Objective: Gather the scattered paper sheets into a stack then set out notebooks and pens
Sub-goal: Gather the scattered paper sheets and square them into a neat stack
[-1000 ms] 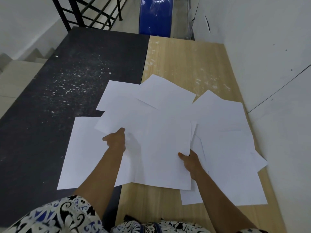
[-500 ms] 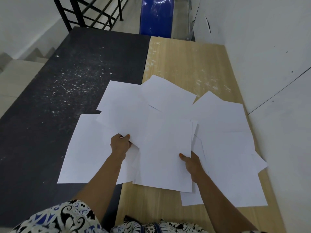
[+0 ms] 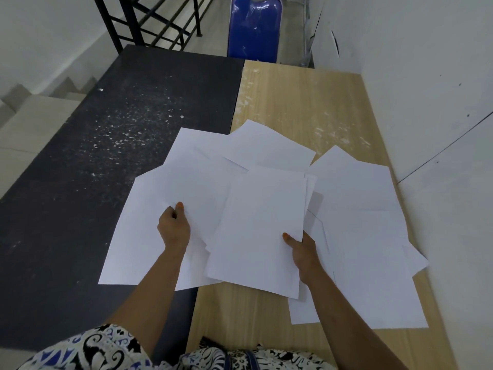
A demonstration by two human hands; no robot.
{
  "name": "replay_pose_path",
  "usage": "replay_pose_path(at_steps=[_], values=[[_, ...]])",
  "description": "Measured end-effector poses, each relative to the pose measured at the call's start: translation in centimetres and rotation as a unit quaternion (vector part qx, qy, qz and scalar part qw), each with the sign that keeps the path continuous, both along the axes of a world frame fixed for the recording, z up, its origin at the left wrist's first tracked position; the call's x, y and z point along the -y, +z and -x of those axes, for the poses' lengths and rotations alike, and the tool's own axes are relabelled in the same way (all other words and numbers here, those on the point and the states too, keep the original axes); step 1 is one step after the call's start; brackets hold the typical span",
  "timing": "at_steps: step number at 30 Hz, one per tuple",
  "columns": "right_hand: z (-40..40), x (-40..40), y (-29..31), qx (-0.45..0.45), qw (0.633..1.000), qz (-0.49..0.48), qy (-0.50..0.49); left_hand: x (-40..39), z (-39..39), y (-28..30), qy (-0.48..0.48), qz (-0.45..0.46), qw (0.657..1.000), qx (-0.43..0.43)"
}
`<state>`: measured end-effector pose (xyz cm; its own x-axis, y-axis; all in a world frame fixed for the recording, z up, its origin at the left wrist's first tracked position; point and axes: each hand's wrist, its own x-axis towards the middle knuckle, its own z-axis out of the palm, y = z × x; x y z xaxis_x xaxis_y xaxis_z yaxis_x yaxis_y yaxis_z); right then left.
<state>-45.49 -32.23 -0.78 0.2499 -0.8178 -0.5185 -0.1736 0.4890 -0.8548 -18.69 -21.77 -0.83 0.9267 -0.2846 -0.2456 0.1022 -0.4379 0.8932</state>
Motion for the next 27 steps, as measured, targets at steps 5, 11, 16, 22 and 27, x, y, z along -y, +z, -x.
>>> replay_pose_path(at_steps=[5,11,16,22,27], values=[[-1.2,0.4,1.6,0.042,0.999,0.004,0.010,-0.2,-1.4,1.5,0.067,0.129,0.988,-0.060],[-3.0,0.4,2.2,0.073,0.995,-0.020,0.058,-2.1,-3.5,3.2,0.108,0.197,0.918,-0.326],[-4.0,-0.4,1.7,0.032,0.996,-0.026,0.073,-4.8,-3.9,1.1,0.055,-0.033,0.978,-0.198],[-3.6,-1.2,0.9,0.008,0.996,-0.044,0.079,-5.7,-2.1,0.4,0.049,-0.057,0.990,-0.115],[-3.1,-1.5,1.4,0.016,0.994,-0.052,0.096,-4.6,-1.6,0.9,0.093,0.022,0.972,-0.216]])
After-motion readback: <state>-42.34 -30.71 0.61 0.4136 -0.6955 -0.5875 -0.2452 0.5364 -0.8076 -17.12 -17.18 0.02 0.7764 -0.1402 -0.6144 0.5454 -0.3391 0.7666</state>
